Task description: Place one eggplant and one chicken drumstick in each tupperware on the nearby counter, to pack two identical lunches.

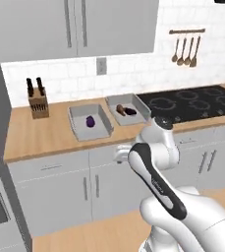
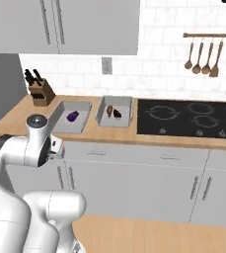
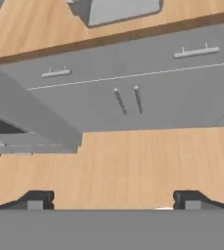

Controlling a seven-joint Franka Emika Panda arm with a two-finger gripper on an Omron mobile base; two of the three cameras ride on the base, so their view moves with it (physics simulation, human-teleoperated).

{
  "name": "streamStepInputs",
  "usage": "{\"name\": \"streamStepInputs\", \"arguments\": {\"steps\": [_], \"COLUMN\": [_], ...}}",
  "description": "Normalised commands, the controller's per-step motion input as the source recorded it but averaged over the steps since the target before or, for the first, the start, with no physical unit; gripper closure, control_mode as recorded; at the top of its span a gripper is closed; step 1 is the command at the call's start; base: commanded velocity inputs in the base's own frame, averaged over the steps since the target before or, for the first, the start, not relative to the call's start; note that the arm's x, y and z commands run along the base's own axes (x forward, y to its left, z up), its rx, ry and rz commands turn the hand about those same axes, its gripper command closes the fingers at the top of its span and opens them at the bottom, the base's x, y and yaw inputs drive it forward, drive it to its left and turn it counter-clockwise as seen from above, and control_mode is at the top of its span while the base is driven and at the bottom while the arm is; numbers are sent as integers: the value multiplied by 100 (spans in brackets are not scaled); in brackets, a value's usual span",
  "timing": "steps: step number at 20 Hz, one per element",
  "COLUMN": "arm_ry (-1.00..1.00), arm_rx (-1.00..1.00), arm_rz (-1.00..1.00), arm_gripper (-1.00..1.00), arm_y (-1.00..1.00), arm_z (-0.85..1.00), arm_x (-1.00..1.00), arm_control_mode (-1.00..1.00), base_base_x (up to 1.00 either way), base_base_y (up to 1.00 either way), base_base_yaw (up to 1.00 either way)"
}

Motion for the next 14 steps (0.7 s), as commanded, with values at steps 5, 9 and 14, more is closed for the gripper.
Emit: {"name": "streamStepInputs", "arguments": {"steps": [5,9,14], "arm_ry": [0,0,0], "arm_rx": [0,0,0], "arm_rz": [0,0,0], "arm_gripper": [-100,-100,-100], "arm_y": [0,0,0], "arm_z": [0,0,0], "arm_x": [0,0,0], "arm_control_mode": [100,100,100], "base_base_x": [-92,-68,-68], "base_base_y": [100,100,100], "base_base_yaw": [62,56,50]}}
